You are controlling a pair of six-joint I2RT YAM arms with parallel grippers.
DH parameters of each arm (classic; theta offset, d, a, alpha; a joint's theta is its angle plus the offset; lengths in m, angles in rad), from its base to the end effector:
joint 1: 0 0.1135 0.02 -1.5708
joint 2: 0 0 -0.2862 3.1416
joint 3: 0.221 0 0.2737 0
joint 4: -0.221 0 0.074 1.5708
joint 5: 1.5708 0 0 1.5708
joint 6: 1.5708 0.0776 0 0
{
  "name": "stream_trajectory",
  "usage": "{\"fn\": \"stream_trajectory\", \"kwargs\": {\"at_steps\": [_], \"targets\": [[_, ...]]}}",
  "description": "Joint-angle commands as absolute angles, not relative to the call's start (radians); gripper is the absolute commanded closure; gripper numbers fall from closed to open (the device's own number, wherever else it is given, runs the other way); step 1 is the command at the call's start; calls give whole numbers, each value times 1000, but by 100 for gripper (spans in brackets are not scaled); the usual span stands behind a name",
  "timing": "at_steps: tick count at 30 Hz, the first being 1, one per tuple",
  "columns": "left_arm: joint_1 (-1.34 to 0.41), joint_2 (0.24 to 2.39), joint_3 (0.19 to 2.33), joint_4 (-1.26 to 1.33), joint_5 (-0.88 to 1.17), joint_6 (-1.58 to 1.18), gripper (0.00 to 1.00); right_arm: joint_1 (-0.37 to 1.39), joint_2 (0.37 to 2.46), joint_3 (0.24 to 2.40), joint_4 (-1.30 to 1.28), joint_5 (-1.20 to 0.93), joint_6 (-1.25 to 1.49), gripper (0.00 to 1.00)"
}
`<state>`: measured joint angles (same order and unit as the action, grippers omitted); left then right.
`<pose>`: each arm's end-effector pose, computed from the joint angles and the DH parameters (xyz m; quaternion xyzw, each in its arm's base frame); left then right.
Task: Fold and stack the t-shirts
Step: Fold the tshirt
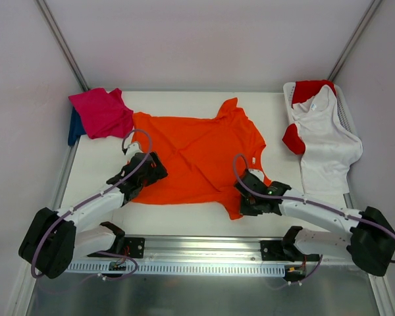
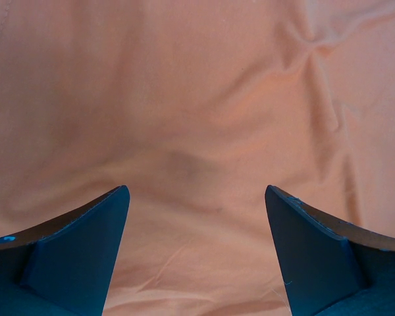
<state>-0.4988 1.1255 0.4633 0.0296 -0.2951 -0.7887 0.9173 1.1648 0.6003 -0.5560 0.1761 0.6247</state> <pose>0.2424 -0.1064 0.1673 -0.1932 0.8634 -0.1635 0.4364 0.1507 0.1745 0.1488 -0.1221 0.9635 0.0935 0.2192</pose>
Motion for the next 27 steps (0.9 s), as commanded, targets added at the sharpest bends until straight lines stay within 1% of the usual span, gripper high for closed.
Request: {"fn": "stream_trajectory", "kwargs": {"at_steps": [1, 4, 8, 11, 12, 14, 15, 16, 18, 20, 21, 22, 23, 24, 25, 26, 27], "targets": [[-511, 1068, 482, -55, -293, -756, 15, 933, 1037, 647, -724, 180, 621, 100], [-511, 1019, 480, -109, -287, -756, 15, 953, 962, 695, -806, 160, 623, 99], [-512, 947, 476, -184, -262, -758, 14, 977, 928, 742, -871, 134, 627, 100], [-511, 908, 477, -251, -168, -772, 14, 1002, 939, 742, -861, 77, 634, 100], [-511, 902, 479, -276, -100, -778, 14, 1015, 943, 741, -841, 60, 638, 100], [-511, 902, 485, -357, -30, -804, 14, 1049, 963, 741, -827, 22, 647, 100], [-511, 897, 483, -380, 1, -811, 15, 1061, 968, 742, -818, 21, 652, 100], [-511, 893, 480, -408, 77, -824, 15, 1077, 974, 747, -816, 21, 661, 100], [-511, 868, 463, -497, 129, -857, 18, 1111, 992, 749, -805, 20, 664, 100], [-512, 851, 469, -599, 114, -906, 18, 1133, 1008, 738, -790, 11, 670, 100], [-514, 833, 472, -714, 94, -919, 18, 1141, 1023, 732, -775, 11, 675, 100], [-541, 819, 483, -748, 63, -951, 14, 1152, 1029, 726, -769, 11, 681, 100], [-628, 809, 494, -774, -27, -1013, 10, 1169, 1032, 710, -758, 12, 693, 100], [-656, 792, 503, -846, -81, -1049, 9, 1170, 1040, 704, -744, 14, 698, 97], [-678, 785, 508, -873, -125, -1078, 9, 1175, 1045, 700, -742, 27, 706, 84], [-695, 779, 514, -897, -203, -1136, 9, 1187, 1046, 695, -742, 35, 713, 54], [-709, 767, 523, -920, -234, -1161, 9, 1190, 1052, 690, -745, 46, 716, 4]]}}
